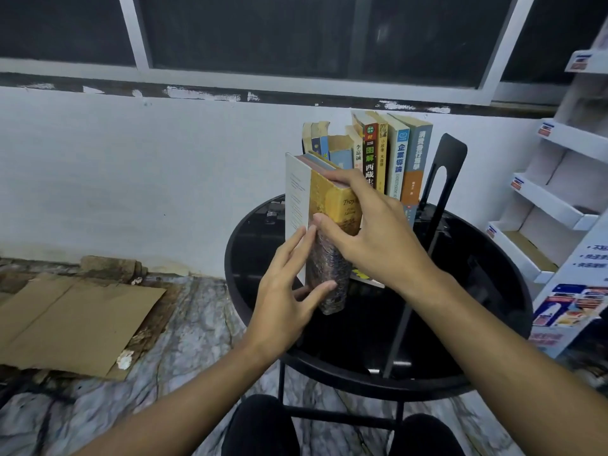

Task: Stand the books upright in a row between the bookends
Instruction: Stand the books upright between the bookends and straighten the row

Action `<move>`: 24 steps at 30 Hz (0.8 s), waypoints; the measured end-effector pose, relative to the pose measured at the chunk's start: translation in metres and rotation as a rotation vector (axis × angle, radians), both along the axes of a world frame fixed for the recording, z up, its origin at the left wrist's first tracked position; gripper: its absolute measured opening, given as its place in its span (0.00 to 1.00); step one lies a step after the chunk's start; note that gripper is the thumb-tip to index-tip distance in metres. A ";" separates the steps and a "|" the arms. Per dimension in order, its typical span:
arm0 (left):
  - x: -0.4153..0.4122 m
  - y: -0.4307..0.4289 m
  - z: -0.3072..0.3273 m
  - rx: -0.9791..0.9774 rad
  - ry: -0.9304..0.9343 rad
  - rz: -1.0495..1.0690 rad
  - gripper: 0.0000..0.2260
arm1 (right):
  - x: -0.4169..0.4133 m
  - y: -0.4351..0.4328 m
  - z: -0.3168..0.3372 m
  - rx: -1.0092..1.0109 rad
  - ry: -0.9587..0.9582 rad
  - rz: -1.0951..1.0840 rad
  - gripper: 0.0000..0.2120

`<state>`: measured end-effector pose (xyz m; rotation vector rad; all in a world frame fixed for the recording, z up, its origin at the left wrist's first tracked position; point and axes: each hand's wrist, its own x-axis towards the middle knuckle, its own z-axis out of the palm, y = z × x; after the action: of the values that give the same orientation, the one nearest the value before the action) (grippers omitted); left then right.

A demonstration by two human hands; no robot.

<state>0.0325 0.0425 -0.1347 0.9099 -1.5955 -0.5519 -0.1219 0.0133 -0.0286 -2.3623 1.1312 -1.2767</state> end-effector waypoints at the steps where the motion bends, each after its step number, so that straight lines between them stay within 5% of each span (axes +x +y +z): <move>1: -0.001 0.000 0.000 0.008 0.003 -0.004 0.37 | 0.001 0.001 -0.001 -0.004 -0.007 -0.013 0.23; 13: -0.004 0.003 0.016 0.009 -0.083 -0.014 0.37 | -0.005 0.013 0.003 -0.152 -0.184 -0.116 0.18; 24: -0.039 -0.046 0.075 -0.077 -0.220 -0.052 0.29 | -0.081 0.023 0.049 -0.206 -0.117 -0.391 0.17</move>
<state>-0.0063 -0.0039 -0.0597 0.8971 -1.8305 -0.4345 -0.2025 0.0361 0.0204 -2.2350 1.5438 -1.7086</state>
